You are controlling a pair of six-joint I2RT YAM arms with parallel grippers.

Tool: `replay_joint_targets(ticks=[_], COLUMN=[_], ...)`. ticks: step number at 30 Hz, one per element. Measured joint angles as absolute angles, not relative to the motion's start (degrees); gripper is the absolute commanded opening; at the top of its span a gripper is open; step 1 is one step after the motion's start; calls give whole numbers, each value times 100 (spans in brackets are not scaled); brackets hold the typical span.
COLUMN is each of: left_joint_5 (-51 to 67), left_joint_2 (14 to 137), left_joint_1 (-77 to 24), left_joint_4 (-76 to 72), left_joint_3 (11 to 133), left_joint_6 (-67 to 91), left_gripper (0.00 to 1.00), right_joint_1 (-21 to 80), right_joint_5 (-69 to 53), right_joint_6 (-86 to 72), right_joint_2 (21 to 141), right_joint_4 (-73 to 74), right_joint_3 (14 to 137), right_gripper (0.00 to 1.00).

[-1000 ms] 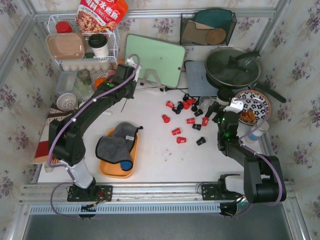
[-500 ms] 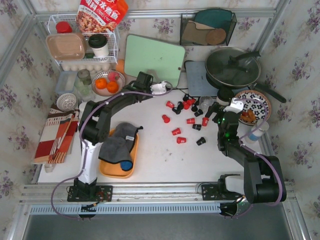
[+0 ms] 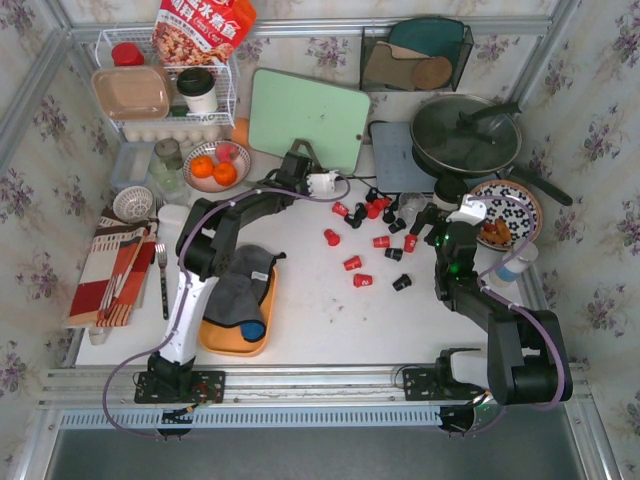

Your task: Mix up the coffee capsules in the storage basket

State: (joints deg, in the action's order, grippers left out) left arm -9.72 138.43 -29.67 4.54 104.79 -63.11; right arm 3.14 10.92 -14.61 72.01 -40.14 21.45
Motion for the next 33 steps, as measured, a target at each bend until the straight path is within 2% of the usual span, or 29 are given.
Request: replay_joint_targets(ticks=[7, 10, 11, 15, 23, 33], left_joint_5=[-1138, -1221, -1236, -1304, -1341, -1671], left_joint_2=[13874, 13677, 13559, 12938, 11437, 9227], left_joint_1=[-3009, -3057, -3079, -3201, -3321, -3332], left_joint_4=[207, 200, 198, 126, 141, 1004], left_joint_3=[10506, 10324, 10235, 9859, 9126, 8005], left_joint_6=[-6252, -6132, -6086, -5791, -4595, -1826], left_gripper=[53, 54, 60, 69, 69, 69], right_joint_1=[316, 314, 314, 316, 314, 314], right_joint_5=[1074, 1074, 1068, 1048, 1013, 1013], right_joint_6=[-1459, -1459, -1459, -1457, -1455, -1417], right_joint_2=[7207, 7207, 7207, 7207, 7166, 7017], right_joint_4=[-3972, -3940, -3929, -3907, -3863, -3743], right_joint_3=[2167, 2167, 2167, 2167, 2187, 2206], right_gripper=[100, 100, 100, 100, 100, 100])
